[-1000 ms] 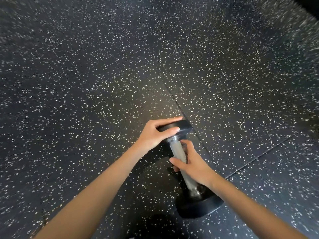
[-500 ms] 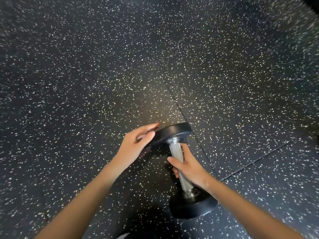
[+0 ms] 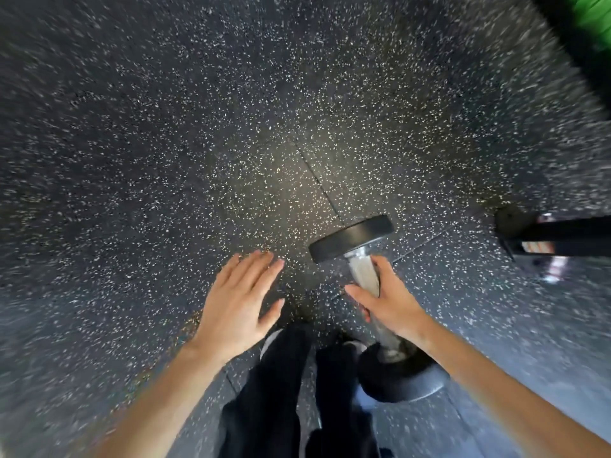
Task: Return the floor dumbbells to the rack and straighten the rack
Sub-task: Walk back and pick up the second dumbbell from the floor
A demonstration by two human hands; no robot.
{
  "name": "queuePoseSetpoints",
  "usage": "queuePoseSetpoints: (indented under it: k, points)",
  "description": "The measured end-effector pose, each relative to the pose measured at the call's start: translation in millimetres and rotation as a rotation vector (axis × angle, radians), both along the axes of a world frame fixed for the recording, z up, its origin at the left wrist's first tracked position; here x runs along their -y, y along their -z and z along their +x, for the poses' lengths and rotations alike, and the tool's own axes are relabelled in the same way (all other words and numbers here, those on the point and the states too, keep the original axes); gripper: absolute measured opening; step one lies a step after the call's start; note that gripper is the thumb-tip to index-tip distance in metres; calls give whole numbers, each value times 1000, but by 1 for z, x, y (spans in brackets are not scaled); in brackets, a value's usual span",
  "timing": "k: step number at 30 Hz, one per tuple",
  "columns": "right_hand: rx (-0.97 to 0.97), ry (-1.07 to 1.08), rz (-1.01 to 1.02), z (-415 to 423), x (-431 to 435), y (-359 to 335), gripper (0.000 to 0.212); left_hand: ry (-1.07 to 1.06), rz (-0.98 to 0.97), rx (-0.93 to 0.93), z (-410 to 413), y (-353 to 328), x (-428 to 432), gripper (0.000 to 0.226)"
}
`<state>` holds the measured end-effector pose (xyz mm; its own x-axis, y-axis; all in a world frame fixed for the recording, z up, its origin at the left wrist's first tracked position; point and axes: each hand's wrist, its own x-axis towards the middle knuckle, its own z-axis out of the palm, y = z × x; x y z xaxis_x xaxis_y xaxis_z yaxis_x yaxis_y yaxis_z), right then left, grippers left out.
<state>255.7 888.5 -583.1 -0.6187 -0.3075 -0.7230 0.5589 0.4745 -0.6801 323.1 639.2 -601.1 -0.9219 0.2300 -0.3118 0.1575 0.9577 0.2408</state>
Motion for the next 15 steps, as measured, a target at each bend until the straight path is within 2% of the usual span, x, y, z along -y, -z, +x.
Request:
queuePoseSetpoints:
  k: [4, 9, 15]
  points:
    - [-21, 72, 52, 15, -8, -146, 39, 26, -45, 0, -6, -134, -6, 64]
    - [-79, 302, 98, 51, -11, -325, 37, 133, -52, -5, -11, -302, -6, 64]
    - [-228, 583, 134, 117, -20, -462, 34, 305, 16, -126, 4, -447, -28, 62]
